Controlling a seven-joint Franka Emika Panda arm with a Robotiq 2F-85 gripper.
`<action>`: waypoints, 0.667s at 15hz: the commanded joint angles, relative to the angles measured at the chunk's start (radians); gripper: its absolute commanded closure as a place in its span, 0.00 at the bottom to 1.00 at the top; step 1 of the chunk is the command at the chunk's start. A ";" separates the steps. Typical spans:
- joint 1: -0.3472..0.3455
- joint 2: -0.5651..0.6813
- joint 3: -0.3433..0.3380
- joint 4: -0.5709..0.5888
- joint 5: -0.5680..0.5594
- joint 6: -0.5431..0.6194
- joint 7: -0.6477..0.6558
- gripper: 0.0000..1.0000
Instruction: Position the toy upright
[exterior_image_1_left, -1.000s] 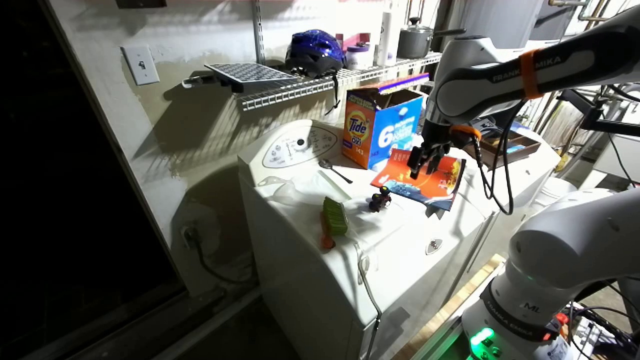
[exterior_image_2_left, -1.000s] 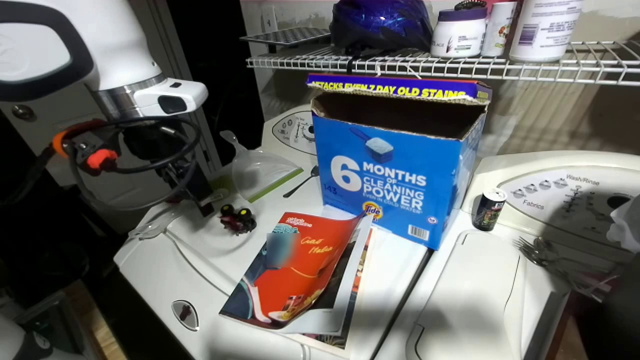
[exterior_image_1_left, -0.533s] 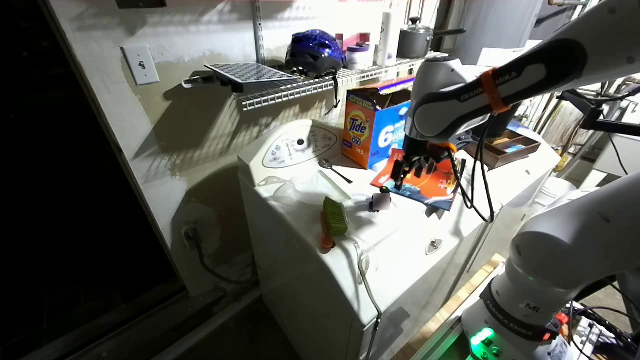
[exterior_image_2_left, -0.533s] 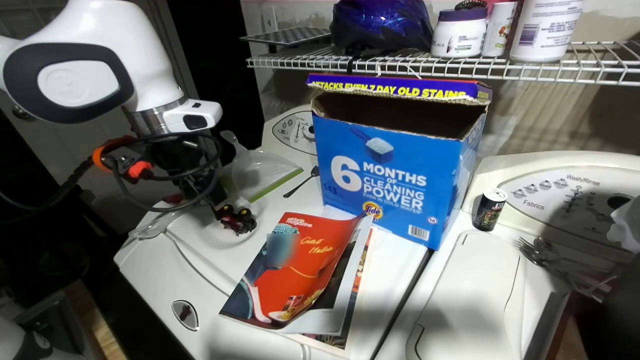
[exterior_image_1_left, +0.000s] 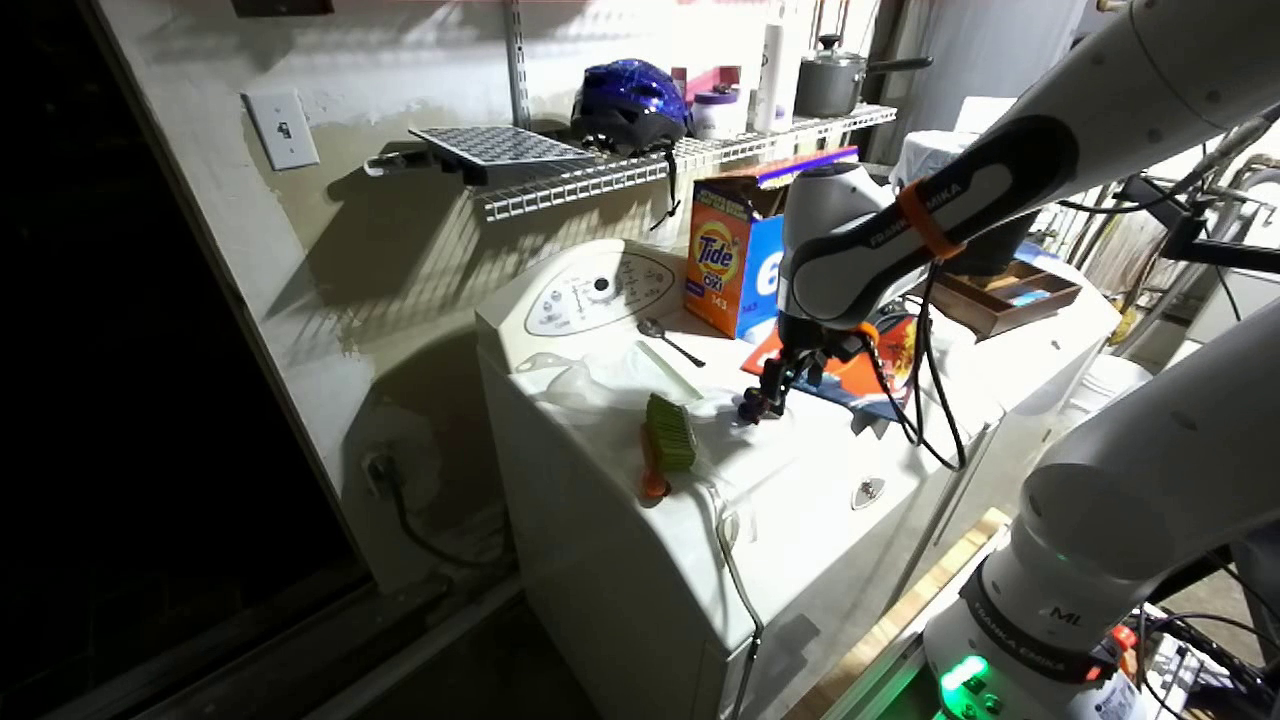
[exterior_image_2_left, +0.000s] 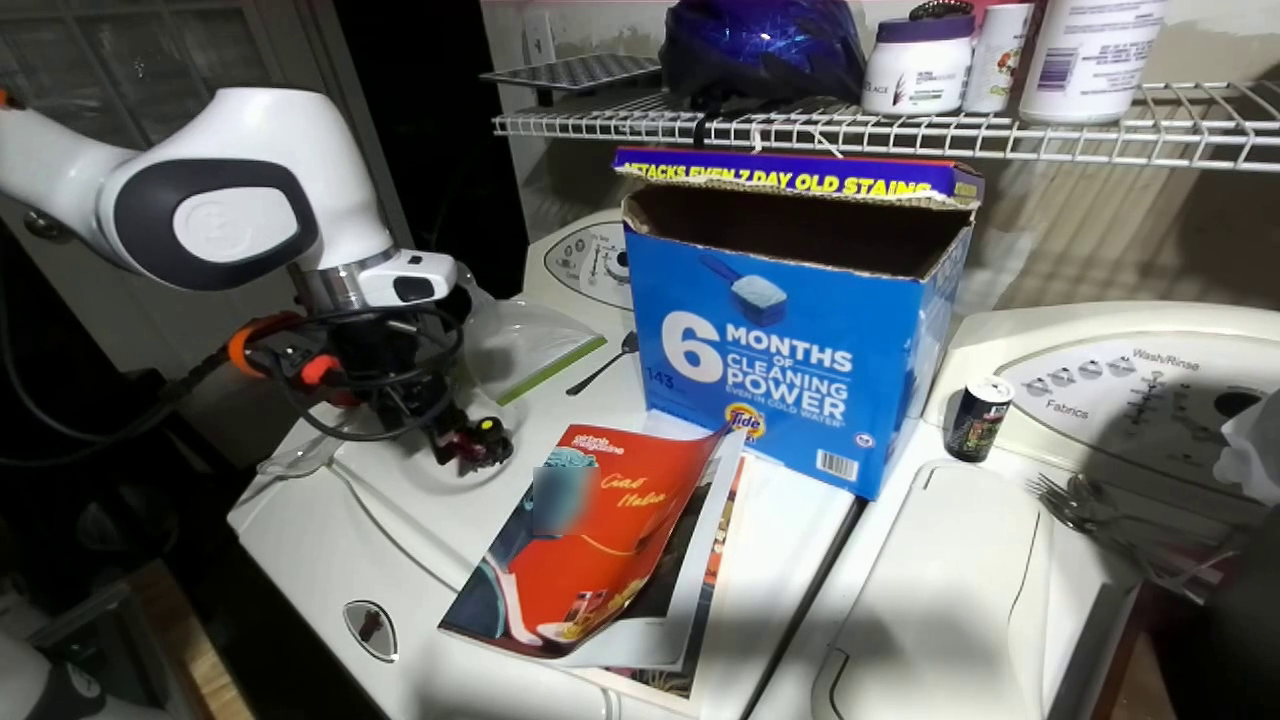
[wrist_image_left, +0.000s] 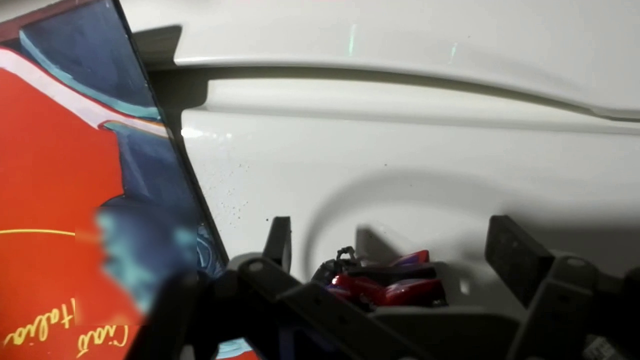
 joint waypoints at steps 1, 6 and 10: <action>-0.005 0.071 0.018 0.001 -0.033 0.069 0.040 0.00; -0.028 0.115 0.029 0.001 -0.123 0.105 0.095 0.00; -0.037 0.132 0.028 0.003 -0.181 0.146 0.148 0.00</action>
